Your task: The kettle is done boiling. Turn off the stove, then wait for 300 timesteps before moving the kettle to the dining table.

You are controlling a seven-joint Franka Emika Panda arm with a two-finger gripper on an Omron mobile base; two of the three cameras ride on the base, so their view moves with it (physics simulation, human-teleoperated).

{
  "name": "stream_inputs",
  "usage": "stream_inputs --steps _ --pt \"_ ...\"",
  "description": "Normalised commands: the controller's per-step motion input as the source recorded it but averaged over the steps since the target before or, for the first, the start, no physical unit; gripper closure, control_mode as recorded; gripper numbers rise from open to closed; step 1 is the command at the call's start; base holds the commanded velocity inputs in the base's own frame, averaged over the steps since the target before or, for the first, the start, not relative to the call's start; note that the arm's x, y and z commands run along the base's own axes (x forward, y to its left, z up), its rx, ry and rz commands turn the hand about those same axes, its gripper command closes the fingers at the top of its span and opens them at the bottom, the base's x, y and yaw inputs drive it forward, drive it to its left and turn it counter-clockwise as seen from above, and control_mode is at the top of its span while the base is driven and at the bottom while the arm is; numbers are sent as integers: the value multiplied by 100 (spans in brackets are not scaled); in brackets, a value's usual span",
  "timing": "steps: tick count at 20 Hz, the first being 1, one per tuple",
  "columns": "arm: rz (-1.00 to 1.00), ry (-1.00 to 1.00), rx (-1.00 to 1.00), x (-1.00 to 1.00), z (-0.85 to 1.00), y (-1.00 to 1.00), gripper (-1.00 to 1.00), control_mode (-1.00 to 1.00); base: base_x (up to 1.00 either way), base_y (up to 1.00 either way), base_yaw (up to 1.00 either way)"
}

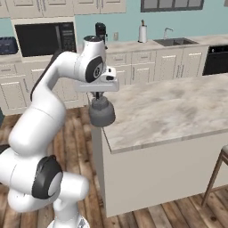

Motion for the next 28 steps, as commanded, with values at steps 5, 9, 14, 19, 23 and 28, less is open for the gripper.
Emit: stream_inputs --steps 5,9,14,19,23,28 --pt "-5 0 0 15 -3 -27 100 -100 0 0 0" --pt "-4 0 0 14 -9 -22 100 -100 0 0 0" --pt "-3 -6 0 6 -24 -20 100 -100 0 0 0" --pt "-2 -5 0 10 -18 -12 100 -100 0 0 0" --pt "-2 -2 0 16 -12 -7 100 -100 0 0 0" --pt "-2 0 0 28 -6 -8 100 -100 0 0 0"
